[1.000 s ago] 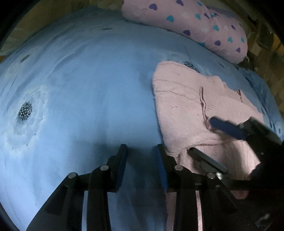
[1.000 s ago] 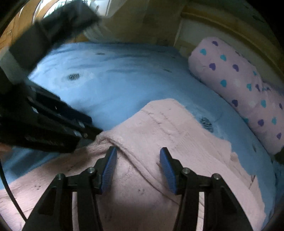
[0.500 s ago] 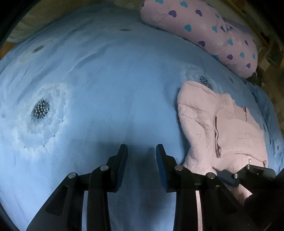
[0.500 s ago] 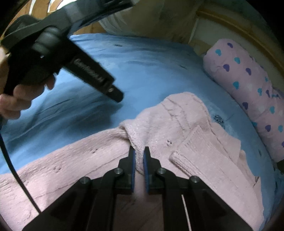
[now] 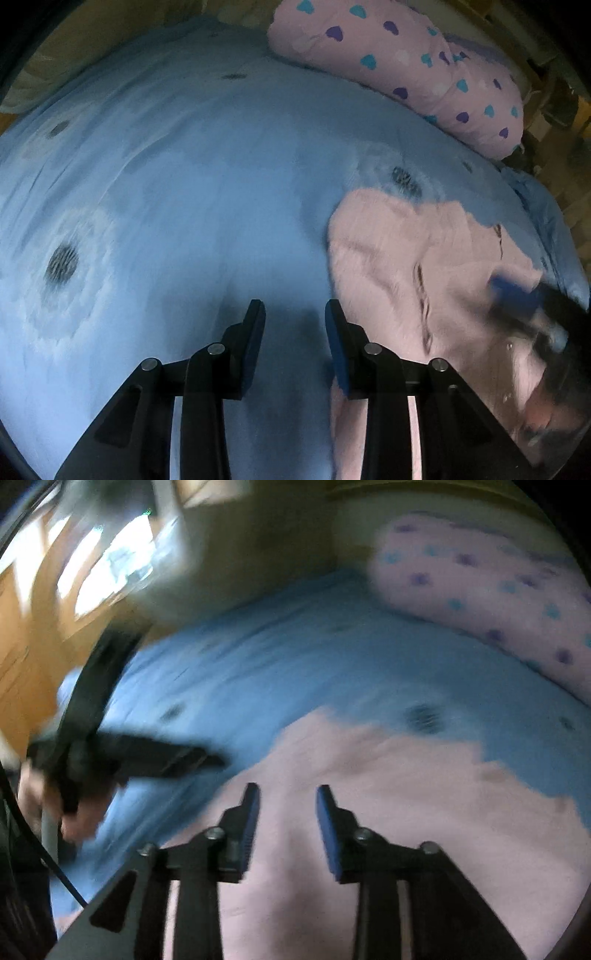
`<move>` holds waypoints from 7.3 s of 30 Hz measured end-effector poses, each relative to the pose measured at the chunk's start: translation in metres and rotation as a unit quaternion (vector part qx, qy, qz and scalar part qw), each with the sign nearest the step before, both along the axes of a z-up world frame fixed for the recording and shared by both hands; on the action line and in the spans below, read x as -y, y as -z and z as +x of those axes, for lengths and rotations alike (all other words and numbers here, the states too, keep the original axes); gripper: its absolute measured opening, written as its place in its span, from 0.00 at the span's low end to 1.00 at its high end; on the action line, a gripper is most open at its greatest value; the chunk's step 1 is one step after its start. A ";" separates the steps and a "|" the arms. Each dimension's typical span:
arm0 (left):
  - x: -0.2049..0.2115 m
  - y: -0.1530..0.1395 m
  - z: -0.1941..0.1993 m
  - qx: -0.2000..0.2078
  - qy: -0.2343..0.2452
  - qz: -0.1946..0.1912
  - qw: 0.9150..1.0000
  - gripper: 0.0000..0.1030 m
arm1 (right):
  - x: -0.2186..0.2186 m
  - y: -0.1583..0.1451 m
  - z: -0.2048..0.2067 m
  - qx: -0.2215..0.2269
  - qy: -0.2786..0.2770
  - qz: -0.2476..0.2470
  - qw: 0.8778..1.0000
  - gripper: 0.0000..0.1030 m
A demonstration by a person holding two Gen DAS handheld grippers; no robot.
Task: Fold small clothes
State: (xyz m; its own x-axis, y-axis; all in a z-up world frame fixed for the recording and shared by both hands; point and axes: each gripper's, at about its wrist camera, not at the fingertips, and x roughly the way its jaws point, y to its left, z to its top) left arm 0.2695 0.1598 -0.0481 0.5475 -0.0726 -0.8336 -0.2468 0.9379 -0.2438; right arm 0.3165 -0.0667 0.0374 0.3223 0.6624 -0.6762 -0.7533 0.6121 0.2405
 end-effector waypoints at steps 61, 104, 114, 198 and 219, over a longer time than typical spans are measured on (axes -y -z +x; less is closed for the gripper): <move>-0.008 -0.012 0.017 0.081 -0.029 0.005 0.996 0.32 | 0.131 -0.036 0.052 0.027 0.215 0.018 0.976 0.64; 0.098 0.017 -0.211 -0.016 0.117 -0.107 0.987 0.59 | 0.353 0.045 -0.225 -0.234 0.224 0.050 0.945 0.71; 0.093 0.015 -0.228 -0.026 0.139 -0.171 0.975 0.59 | 0.357 0.049 -0.230 -0.263 0.228 0.087 0.933 0.60; 0.025 -0.069 -0.034 0.163 0.007 -0.086 0.983 0.01 | 0.334 -0.032 -0.016 -0.101 0.299 0.125 0.941 0.06; 0.014 -0.027 0.005 0.129 -0.014 -0.089 0.988 0.01 | 0.338 0.014 0.031 -0.134 0.350 0.132 0.918 0.06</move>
State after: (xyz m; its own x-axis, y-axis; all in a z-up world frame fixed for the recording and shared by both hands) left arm 0.2747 0.1456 -0.0210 0.7436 -0.1872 -0.6418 -0.1802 0.8683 -0.4621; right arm 0.3477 -0.4049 0.0235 0.5763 0.5089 -0.6395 -0.0899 0.8172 0.5693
